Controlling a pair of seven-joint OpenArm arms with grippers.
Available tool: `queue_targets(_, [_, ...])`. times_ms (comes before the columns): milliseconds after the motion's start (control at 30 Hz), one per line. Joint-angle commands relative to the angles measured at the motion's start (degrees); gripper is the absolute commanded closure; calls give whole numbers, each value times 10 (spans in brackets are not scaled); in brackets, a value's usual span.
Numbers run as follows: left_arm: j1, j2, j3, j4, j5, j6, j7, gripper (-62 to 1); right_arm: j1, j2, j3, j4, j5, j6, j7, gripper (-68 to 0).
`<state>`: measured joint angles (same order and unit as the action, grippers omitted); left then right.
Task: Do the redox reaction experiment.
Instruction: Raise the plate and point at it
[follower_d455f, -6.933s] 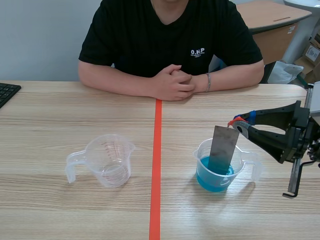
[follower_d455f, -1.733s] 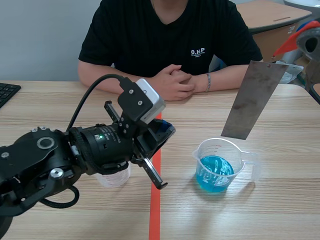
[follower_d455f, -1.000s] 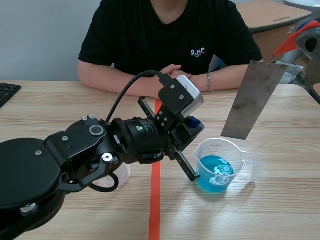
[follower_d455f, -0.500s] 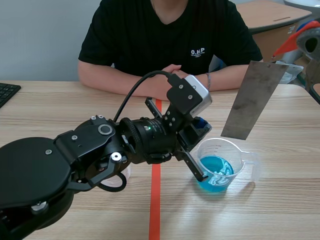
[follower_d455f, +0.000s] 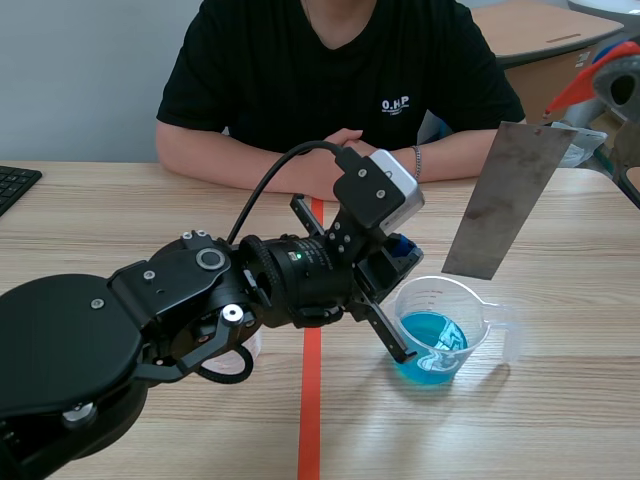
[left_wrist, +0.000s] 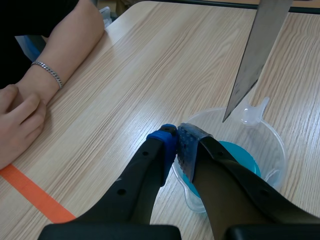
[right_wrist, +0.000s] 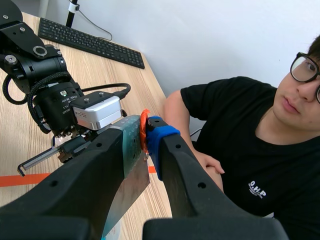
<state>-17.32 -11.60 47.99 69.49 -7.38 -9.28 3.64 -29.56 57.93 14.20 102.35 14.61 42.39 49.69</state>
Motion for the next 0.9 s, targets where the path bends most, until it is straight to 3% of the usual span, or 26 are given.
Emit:
queue_targets(0, [-8,3,0,6,-2,-1,-8,-41,7,8,11,9,11,3,10,-15])
queue_targets(467, [5,-16,0,8,-2,4,-9,-41,7,8,11,8,15,3,10,-15])
queue_targets(700, [54,-77,-10,78,7,13,-21,-41,7,8,11,8,15,3,10,-15])
queue_targets(867, [114,-136,-49,154,13,38,-21,-41,7,8,11,8,15,3,10,-15])
